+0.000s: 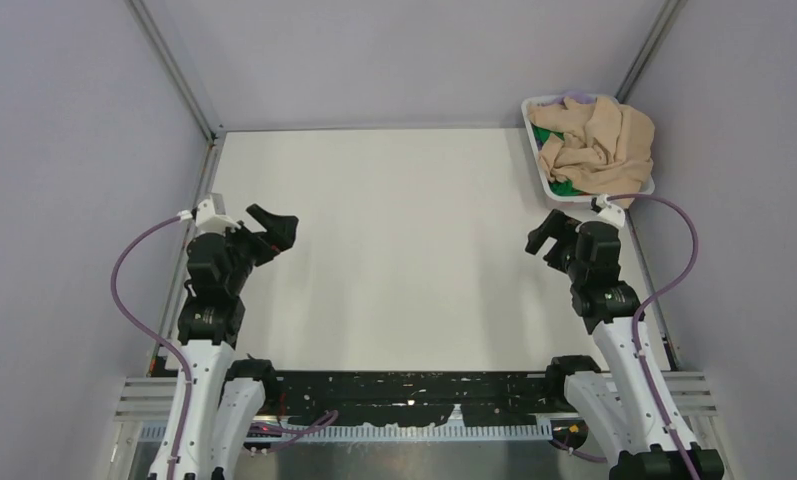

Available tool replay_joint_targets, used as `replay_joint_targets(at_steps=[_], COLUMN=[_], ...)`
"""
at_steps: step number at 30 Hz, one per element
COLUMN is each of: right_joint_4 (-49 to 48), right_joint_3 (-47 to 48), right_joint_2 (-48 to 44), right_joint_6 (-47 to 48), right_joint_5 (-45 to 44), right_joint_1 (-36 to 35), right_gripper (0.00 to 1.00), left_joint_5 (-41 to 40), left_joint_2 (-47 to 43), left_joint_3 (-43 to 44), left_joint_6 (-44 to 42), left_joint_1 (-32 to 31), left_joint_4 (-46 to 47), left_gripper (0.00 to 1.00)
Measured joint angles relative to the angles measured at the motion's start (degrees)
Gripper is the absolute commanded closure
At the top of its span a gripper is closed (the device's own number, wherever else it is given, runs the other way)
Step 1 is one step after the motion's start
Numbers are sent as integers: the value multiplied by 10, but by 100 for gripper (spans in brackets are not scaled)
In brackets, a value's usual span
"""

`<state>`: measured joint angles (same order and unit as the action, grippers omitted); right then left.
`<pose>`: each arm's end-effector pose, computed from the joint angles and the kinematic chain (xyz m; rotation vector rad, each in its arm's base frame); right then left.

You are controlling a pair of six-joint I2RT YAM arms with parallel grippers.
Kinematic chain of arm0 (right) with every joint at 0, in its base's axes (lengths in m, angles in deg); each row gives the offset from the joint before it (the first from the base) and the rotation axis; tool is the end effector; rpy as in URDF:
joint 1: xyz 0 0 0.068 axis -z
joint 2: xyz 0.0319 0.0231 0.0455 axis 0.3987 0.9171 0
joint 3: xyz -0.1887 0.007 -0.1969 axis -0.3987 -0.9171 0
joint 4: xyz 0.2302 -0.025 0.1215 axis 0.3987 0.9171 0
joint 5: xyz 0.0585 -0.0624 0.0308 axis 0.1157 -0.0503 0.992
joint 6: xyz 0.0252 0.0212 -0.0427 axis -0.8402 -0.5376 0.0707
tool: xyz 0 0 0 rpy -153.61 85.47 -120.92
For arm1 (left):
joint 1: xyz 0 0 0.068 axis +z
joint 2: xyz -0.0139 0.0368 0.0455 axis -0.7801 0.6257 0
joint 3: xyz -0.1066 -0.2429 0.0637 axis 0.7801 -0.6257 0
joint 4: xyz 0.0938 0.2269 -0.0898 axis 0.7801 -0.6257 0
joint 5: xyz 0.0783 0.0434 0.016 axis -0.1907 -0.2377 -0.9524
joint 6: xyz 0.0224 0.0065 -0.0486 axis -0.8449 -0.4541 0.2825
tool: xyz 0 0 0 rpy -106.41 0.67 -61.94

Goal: Fold and stack the t-shirts
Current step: Grab crumpled tshirt from bin with the right arm

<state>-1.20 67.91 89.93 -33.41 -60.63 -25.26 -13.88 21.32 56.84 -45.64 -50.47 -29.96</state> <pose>0.1700 0.0024 0.2673 0.4726 2.0105 0.2079 0.1554 -0.0030 0.3068 -0.4865 1.7519 -0.5759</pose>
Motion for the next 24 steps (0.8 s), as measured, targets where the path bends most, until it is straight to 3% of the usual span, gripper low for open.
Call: replay_joint_targets(at_steps=[4, 10, 15, 24], right_joint_4=[-9, -23, -33, -3], right_joint_3=[22, 114, 270, 580], right_joint_2=[16, 97, 248, 575], right_joint_6=[0, 21, 63, 99], right_joint_5=[-19, -114, -172, -184], right_joint_1=[0, 0, 12, 103], right_gripper=[5, 5, 4, 2], left_joint_5=[1, 1, 12, 29], left_joint_2=[11, 36, 82, 149], left_joint_3=[0, 0, 1, 8], left_joint_6=[2, 4, 4, -5], left_joint_1=[0, 0, 0, 0], left_joint_4=[0, 15, 45, 65], left_gripper=[1, 1, 1, 1])
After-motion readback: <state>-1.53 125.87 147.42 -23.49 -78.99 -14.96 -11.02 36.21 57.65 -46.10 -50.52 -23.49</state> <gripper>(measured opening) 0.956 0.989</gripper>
